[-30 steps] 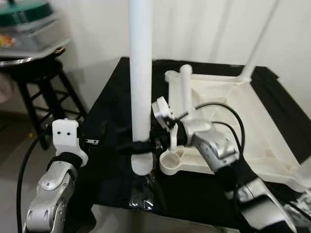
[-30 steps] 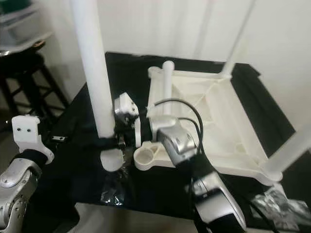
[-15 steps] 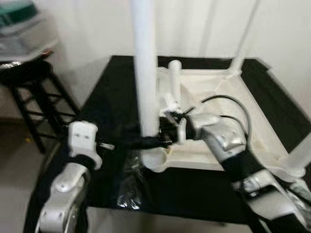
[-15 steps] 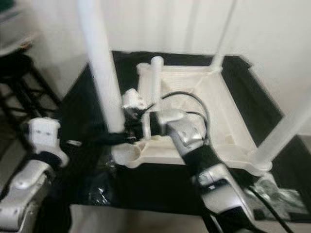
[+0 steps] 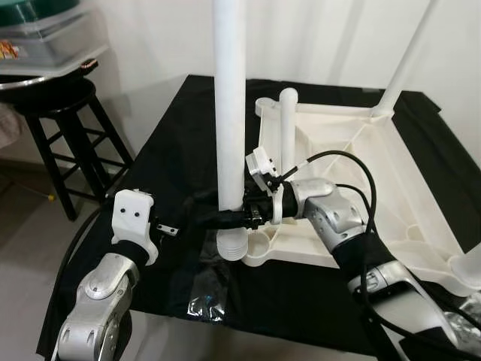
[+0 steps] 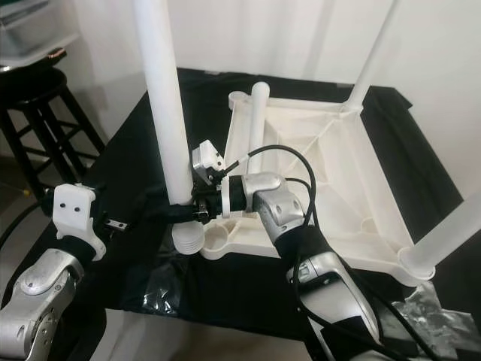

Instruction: Building children table

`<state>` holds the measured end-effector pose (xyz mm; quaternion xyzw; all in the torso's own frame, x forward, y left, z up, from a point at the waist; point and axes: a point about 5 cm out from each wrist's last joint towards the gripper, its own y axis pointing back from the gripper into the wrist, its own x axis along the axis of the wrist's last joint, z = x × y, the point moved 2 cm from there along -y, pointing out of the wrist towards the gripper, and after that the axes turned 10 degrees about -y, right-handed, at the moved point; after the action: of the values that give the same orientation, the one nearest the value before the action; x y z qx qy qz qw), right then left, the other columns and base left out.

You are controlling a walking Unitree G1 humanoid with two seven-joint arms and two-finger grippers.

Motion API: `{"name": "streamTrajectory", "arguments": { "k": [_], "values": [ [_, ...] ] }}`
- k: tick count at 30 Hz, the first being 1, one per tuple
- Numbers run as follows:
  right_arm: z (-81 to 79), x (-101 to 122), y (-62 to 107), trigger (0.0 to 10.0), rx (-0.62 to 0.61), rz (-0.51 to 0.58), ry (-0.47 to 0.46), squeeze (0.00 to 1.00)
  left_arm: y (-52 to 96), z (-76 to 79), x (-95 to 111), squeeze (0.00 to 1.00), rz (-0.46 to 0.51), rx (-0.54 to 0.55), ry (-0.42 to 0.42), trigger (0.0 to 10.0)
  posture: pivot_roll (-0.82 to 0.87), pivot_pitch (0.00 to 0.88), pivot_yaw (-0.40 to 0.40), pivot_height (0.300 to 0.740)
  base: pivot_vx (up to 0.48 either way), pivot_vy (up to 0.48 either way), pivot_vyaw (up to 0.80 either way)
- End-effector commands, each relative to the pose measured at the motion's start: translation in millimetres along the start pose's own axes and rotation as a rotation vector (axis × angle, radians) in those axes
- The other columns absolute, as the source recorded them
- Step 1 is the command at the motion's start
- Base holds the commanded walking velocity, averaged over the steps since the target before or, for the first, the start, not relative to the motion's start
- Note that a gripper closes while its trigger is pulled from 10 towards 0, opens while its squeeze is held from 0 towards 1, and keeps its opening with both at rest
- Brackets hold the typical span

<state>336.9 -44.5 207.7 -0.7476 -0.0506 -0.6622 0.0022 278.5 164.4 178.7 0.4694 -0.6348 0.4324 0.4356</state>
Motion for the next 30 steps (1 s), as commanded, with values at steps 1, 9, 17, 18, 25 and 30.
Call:
{"name": "streamTrajectory", "arguments": {
  "k": [1,9,17,18,25,30],
  "values": [
    [-0.4,3.7,-3.0,10.0,0.011,-0.006,0.026,0.00,2.9,0.9,0.4,0.00,0.002,-0.011,-0.020,10.0,0.06,0.115,-0.039,0.740,0.000,0.000,0.00],
    [-6.7,21.3,23.3,10.0,0.163,-0.091,0.040,0.00,19.0,12.4,5.9,0.00,0.003,-0.076,-0.029,10.0,0.08,0.202,-0.040,0.740,0.000,0.000,0.00],
    [-3.8,24.1,30.9,10.0,0.157,-0.133,0.077,0.00,31.2,17.6,10.4,0.00,-0.006,-0.098,-0.030,10.0,0.10,0.244,-0.042,0.740,0.000,0.000,0.00],
    [-3.8,24.1,30.9,10.0,0.157,-0.133,0.077,0.00,31.2,17.6,10.4,0.00,-0.006,-0.098,-0.030,10.0,0.10,0.244,-0.042,0.740,0.000,0.000,0.00],
    [-4.1,20.6,30.2,10.0,0.162,-0.159,0.091,0.00,34.4,18.1,11.8,0.00,-0.009,-0.100,-0.032,10.0,0.11,0.252,-0.042,0.740,0.000,0.000,0.00],
    [0.3,19.5,27.7,10.0,0.145,-0.164,0.130,0.00,39.1,18.2,12.8,0.00,-0.017,-0.103,-0.036,10.0,0.12,0.271,-0.040,0.740,0.000,0.000,0.00]
  ]
}}
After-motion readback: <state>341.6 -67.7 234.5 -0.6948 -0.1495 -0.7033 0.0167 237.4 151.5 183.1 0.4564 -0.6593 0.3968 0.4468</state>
